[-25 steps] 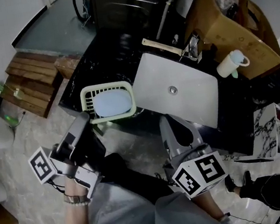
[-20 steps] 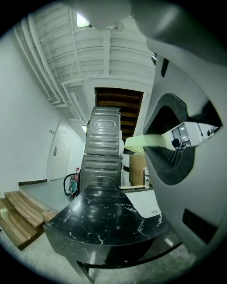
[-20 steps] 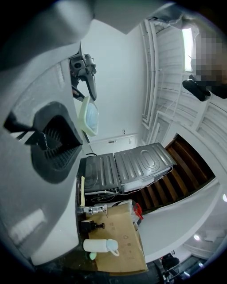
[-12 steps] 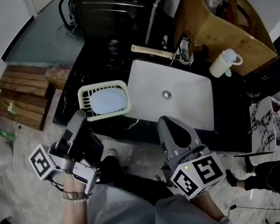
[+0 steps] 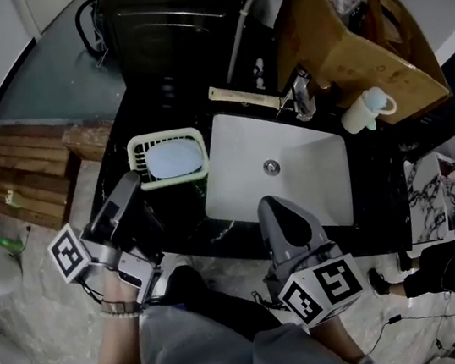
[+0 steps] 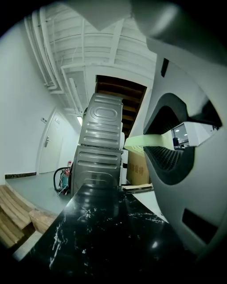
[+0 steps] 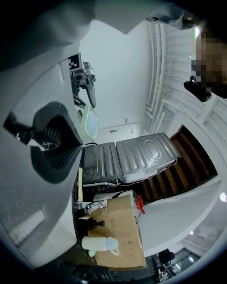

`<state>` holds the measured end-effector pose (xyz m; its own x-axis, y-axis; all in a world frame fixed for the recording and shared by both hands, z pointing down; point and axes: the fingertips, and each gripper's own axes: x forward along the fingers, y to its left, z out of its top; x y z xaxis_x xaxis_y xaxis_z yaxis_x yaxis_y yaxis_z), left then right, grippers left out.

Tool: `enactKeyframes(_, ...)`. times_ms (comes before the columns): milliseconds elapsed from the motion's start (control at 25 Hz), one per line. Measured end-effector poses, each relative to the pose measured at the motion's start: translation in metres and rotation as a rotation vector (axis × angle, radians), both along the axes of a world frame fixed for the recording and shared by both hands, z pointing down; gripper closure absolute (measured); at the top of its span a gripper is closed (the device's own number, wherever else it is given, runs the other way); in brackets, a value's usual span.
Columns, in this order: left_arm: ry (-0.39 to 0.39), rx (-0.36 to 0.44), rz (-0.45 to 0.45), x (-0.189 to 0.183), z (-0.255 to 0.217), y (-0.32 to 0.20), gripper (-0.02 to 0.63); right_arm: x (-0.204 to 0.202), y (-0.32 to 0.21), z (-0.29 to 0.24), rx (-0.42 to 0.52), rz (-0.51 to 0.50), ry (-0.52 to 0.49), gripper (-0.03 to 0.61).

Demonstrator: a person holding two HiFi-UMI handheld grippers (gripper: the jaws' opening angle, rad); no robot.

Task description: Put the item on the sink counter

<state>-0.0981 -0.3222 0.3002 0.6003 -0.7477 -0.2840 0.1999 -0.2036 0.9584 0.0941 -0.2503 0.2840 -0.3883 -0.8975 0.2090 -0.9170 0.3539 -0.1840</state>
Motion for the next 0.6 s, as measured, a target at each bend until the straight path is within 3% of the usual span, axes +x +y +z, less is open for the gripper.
enactKeyframes(600,0.005,-0.03,0.073,-0.007,0.031,-0.134,0.528,-0.016,-0.07,0.013,-0.042,0.127,-0.001,0.581)
